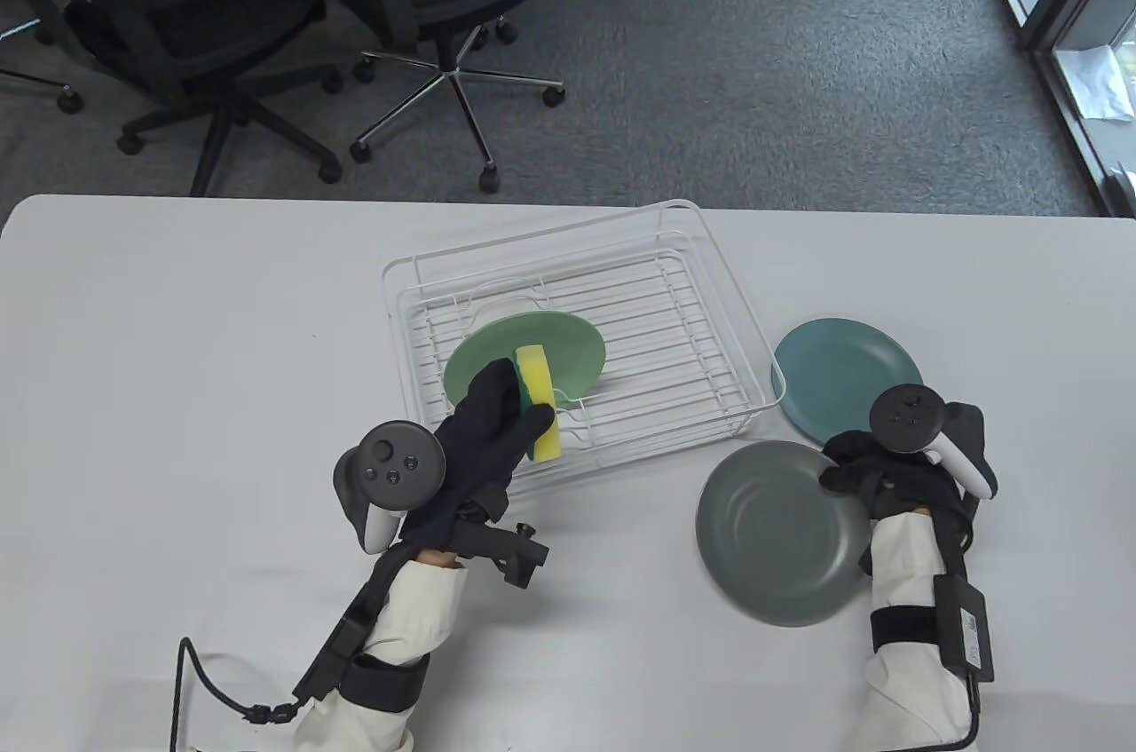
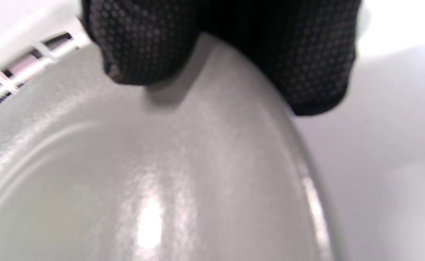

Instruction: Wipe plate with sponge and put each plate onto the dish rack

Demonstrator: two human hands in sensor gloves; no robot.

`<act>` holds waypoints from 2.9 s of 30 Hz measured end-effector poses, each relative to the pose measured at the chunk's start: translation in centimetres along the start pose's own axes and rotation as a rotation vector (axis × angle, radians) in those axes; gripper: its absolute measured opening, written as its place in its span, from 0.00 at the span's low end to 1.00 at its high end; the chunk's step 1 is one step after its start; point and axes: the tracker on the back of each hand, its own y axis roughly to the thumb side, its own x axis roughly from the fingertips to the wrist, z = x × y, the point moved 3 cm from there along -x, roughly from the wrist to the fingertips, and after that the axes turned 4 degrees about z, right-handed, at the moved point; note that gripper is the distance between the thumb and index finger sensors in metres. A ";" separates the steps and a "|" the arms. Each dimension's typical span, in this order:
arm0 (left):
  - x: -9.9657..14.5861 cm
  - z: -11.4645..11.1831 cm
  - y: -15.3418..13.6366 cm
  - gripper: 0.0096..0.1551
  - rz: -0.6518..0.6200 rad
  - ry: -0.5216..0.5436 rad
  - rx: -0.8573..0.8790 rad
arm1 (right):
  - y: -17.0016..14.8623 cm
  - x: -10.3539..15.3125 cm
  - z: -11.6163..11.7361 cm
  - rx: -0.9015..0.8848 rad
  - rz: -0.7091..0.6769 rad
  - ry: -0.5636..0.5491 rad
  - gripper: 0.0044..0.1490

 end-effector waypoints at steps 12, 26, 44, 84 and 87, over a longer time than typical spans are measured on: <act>0.8 -0.2 2.3 0.47 -0.117 0.049 -0.065 | 7.5 3.0 -3.7 -0.356 -0.362 -0.225 0.23; 1.1 -0.6 3.2 0.47 -0.174 0.107 -0.326 | 14.6 3.8 -0.5 -0.715 -0.604 -0.207 0.29; 1.3 -4.5 4.1 0.43 -0.227 0.022 -1.021 | 18.6 4.8 3.0 -0.895 -0.608 0.035 0.40; 2.3 -5.1 6.9 0.44 -0.145 -0.365 -0.881 | 19.0 4.7 3.7 -0.949 -0.598 0.018 0.40; 2.8 -5.7 7.7 0.44 -0.192 -0.372 -0.852 | 19.6 4.8 4.1 -0.950 -0.624 0.060 0.41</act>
